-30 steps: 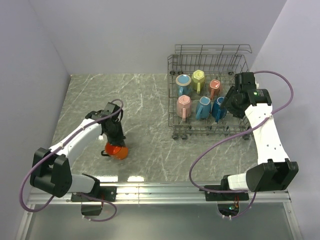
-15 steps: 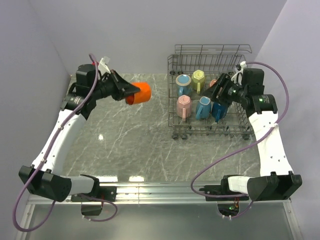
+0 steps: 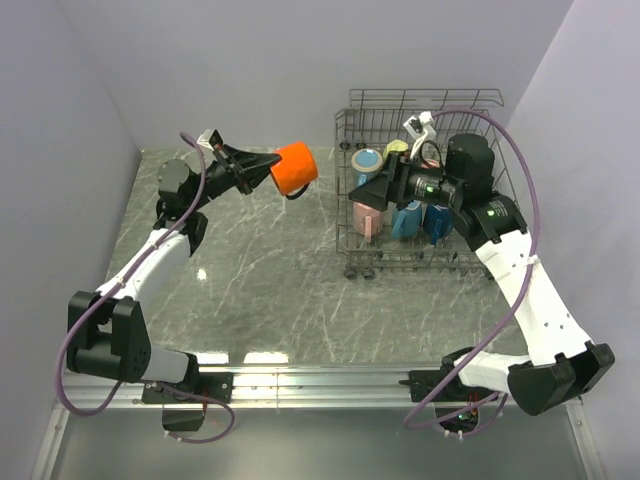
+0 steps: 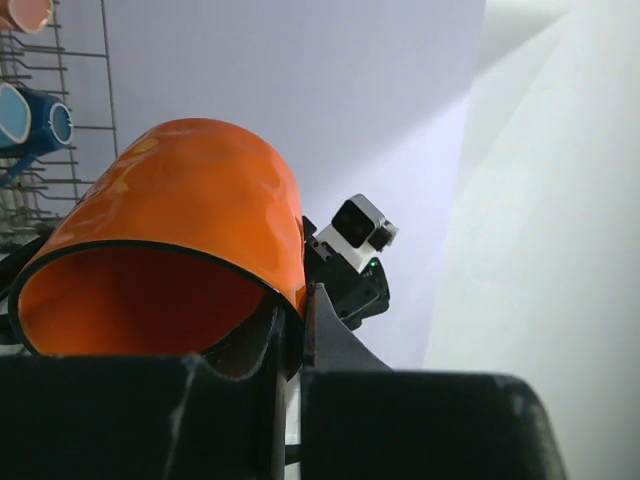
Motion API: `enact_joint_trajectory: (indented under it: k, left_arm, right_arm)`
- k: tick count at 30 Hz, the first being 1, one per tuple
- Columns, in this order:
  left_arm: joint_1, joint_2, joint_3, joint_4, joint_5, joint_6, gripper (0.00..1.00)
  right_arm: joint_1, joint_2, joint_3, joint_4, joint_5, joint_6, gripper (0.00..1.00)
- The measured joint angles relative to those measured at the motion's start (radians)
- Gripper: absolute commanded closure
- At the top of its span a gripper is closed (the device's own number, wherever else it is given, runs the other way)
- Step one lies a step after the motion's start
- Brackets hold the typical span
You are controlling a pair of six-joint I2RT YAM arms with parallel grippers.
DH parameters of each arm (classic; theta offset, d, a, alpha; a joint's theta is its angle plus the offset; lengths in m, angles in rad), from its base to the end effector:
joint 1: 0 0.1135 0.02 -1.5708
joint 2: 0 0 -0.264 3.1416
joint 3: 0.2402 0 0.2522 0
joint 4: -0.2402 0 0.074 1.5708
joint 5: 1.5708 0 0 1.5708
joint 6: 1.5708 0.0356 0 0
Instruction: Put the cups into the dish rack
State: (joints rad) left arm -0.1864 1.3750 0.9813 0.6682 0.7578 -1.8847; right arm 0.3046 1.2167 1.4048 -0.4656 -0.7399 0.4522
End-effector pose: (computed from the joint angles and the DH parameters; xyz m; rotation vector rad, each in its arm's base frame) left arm 0.3040 -0.0822 0.3610 -0.6374 1.6674 -2.1155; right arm 0.2354 0.0992 0.4384 -0.4079 1.9043 1.1948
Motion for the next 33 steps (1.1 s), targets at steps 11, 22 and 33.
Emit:
enact_joint_trajectory:
  k: [11,22,33]
  left_arm:
    - [0.002,-0.091,0.199,-0.111,-0.014,-0.080,1.00]
    - [0.002,-0.156,0.249,-0.203,-0.005,-0.095,1.00]
    - [0.009,-0.171,0.265,-0.268,-0.046,-0.099,1.00]
  right_arm:
    - [0.144,0.116,0.101,0.040,0.105,-0.193,0.32]
    - [0.203,0.328,0.380,0.161,-0.002,-0.164,0.32]
    - [0.269,0.336,0.275,0.371,0.026,-0.018,0.33]
